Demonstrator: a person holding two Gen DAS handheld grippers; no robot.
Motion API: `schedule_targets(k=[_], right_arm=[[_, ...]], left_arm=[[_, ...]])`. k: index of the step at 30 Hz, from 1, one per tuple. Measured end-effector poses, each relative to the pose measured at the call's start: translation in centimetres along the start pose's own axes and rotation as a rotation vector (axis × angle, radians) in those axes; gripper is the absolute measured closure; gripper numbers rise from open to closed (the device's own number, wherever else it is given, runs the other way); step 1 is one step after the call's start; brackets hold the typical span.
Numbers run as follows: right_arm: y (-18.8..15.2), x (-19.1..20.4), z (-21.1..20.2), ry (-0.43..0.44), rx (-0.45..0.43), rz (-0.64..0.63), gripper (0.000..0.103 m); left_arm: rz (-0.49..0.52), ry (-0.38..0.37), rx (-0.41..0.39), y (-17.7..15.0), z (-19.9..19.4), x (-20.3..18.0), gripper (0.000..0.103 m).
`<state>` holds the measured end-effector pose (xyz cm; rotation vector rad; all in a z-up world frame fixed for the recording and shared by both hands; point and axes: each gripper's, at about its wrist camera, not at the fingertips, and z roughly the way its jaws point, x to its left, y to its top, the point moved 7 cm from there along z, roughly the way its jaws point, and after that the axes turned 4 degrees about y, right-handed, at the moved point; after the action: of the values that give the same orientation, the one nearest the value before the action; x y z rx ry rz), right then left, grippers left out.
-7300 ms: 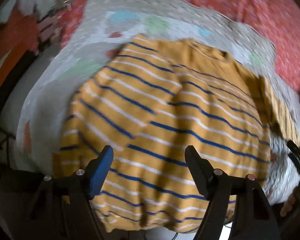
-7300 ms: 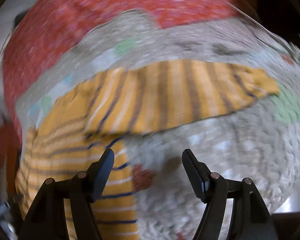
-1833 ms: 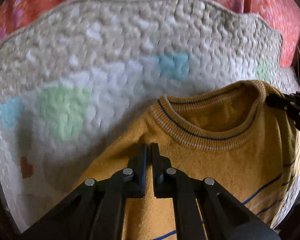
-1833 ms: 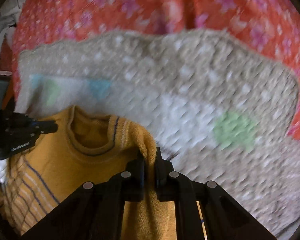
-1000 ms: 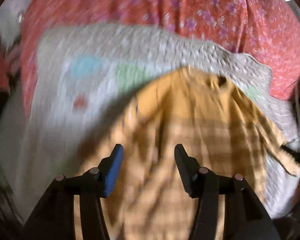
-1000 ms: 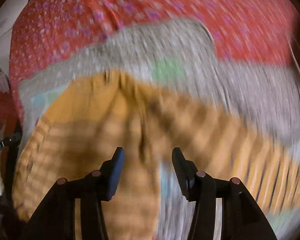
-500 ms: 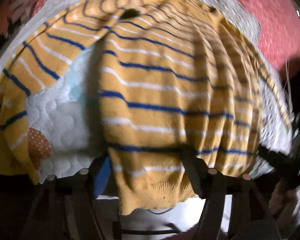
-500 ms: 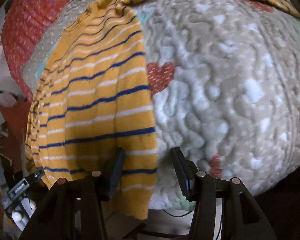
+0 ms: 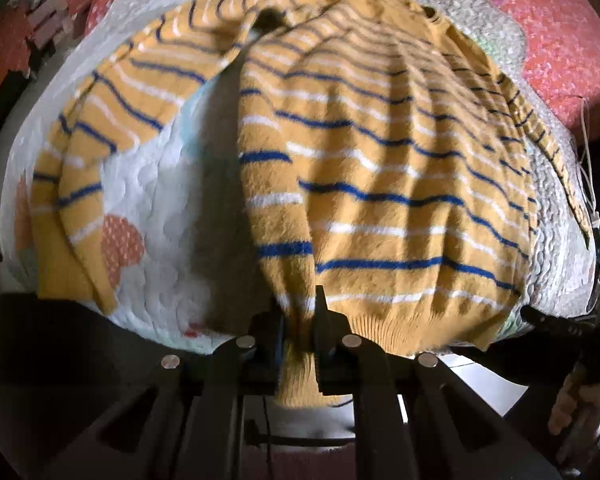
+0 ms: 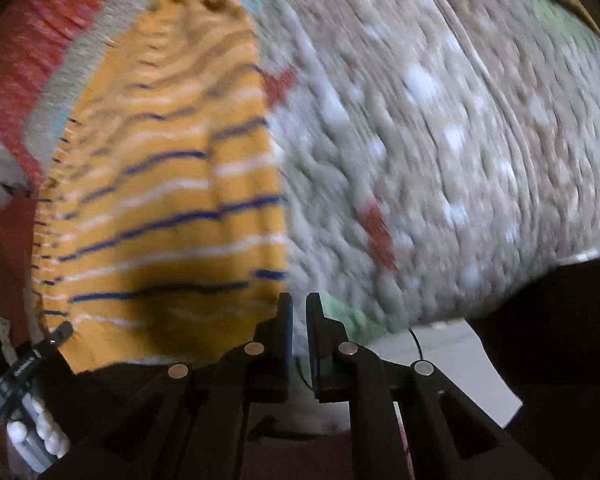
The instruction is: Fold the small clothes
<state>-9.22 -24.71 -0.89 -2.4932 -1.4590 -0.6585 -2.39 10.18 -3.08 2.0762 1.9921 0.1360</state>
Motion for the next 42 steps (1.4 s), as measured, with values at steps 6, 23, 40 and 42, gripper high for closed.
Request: schedule_targets(k=[6,23,40,42], right_arm=[[4.2,-0.9,-6.8,0.073,-0.21,0.017,0.084],[17.7,-22.6,-13.0,0.148,-0.638,0.821,0.043],[24.3,-0.9,-14.5,-0.017,-0.594,0.03,0.096],[24.1,2.8,-12.7,0.019,-0.556,-0.046,0.096]], left_arm=[[-0.005,-0.001,-0.082,-0.1,-3.1,0.6,0.088],[0.142,0.017,-0.148,2.6,-4.0,-5.4,0.06],[0.032,0.007,-0.185,5.4,-3.2,-1.8,0.06],[0.021,0.009,-0.204,6.0,-3.3,-1.2,0.06]])
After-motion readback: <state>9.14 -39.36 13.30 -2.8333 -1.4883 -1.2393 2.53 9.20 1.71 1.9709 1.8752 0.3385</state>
